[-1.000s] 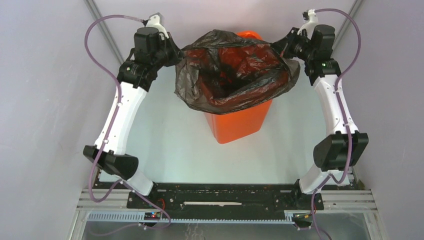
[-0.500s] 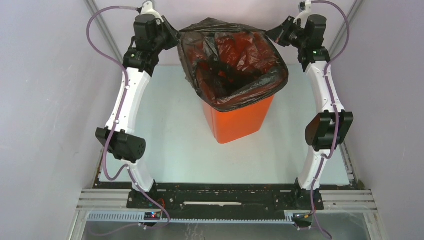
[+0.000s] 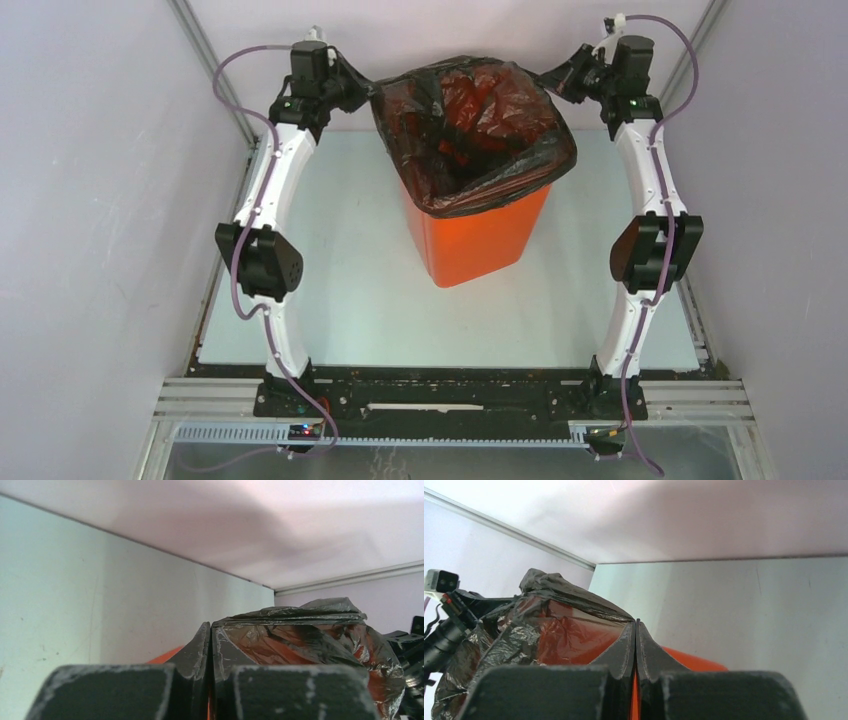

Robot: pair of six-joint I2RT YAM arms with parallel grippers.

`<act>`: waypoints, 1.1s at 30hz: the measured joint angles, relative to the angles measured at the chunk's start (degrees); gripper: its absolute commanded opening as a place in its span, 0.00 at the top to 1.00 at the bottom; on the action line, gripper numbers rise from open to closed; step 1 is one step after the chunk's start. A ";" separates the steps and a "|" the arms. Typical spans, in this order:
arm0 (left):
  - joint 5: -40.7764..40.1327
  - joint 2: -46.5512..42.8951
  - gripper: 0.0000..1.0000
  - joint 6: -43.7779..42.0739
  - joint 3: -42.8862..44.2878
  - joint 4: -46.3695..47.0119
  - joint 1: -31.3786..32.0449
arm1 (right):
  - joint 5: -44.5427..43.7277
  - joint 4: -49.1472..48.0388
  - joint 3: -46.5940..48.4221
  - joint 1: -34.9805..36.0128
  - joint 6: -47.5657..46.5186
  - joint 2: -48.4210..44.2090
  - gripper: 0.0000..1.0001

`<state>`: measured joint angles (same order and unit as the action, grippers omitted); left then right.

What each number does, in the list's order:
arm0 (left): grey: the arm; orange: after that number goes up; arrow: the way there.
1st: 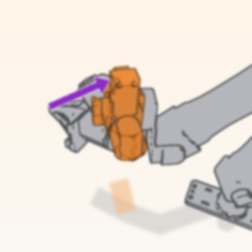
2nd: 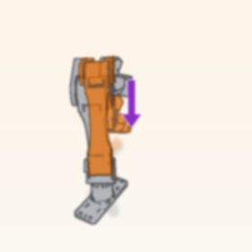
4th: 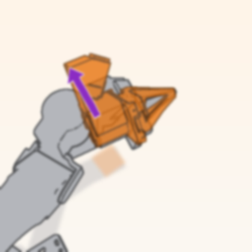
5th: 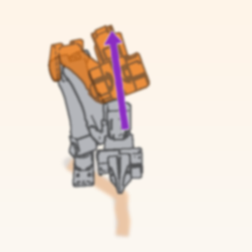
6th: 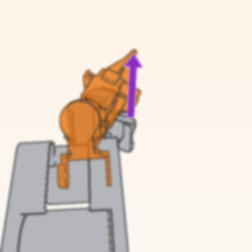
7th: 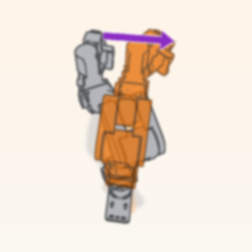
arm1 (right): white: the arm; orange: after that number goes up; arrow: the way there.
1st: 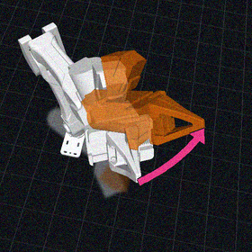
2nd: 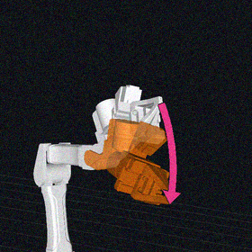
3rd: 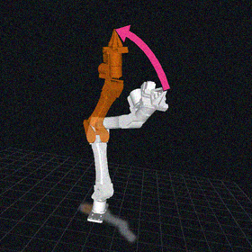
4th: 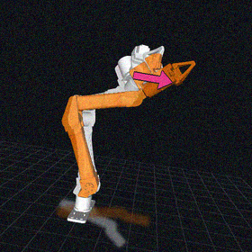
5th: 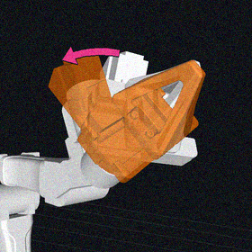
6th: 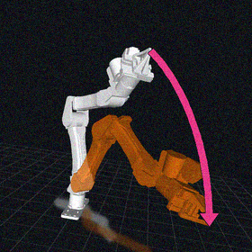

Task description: Put the trash bags into the trash bin

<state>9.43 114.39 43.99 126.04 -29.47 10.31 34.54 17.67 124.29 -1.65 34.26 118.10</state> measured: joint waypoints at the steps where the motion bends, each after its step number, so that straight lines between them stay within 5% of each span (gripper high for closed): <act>1: 0.55 0.44 0.94 0.83 0.00 -0.28 -0.15 | 0.13 0.24 -0.24 -0.09 0.09 0.00 0.96; 11: 5.86 -1.33 0.89 3.65 -7.56 -2.56 -1.75 | 1.95 4.66 -7.76 -0.13 -0.13 -0.15 0.96; 20: 10.60 -4.15 0.67 3.50 -10.99 -4.68 -3.74 | 1.88 13.29 -8.59 -2.08 -1.81 -2.10 0.91; 22: 10.97 -5.09 0.53 2.95 -10.99 -5.75 -3.85 | 1.55 16.46 -7.65 -2.36 -1.77 -2.82 0.79; 27: 9.73 -9.62 0.02 0.90 -10.99 -9.92 -4.09 | -0.96 28.35 -0.59 -2.86 -2.60 -3.32 0.32; 33: 5.81 -17.22 0.01 -0.31 -10.97 -15.58 -5.01 | -8.41 43.28 7.72 -3.28 -5.07 -6.34 0.22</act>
<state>15.25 97.17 43.68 115.07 -45.06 5.30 26.13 60.95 132.00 -4.93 29.19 111.77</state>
